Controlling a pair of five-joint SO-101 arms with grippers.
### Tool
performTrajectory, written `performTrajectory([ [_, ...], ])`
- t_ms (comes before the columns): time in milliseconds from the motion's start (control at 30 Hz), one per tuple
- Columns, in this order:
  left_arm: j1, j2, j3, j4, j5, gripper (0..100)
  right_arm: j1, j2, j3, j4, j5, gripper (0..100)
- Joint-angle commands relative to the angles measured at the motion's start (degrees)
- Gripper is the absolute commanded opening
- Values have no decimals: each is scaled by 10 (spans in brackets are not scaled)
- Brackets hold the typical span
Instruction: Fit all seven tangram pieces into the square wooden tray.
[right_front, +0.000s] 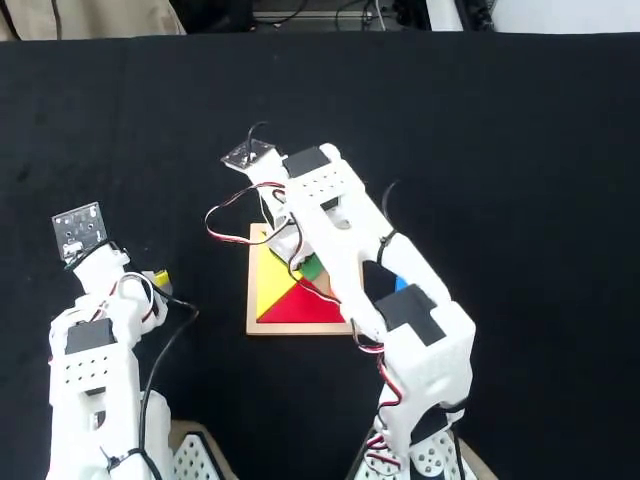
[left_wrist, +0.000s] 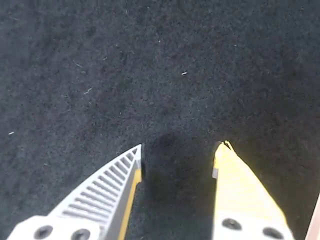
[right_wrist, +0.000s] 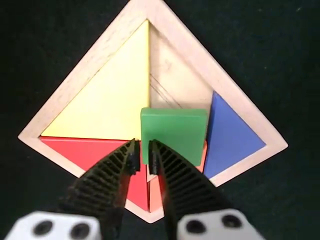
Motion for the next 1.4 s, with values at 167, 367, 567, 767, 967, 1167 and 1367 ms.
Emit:
performTrajectory([
  [167,5,-2,-3,-13,-1,238,45,3,-26,-20,4,15],
  [367,5,-2,-3,-14,-1,238,38,66,-63,-24,4,15],
  [567,5,-2,-3,-14,-1,238,35,93,-125,-4,1,15],
  [767,5,-2,-3,-14,-1,238,37,94,-118,-1,1,14],
  [967,5,-2,-3,-14,-1,238,40,92,-126,47,4,11],
  [1167,5,-2,-3,-14,-1,238,41,52,-129,40,2,11],
  [1367,5,-2,-3,-14,-1,238,20,40,-116,-11,0,11],
])
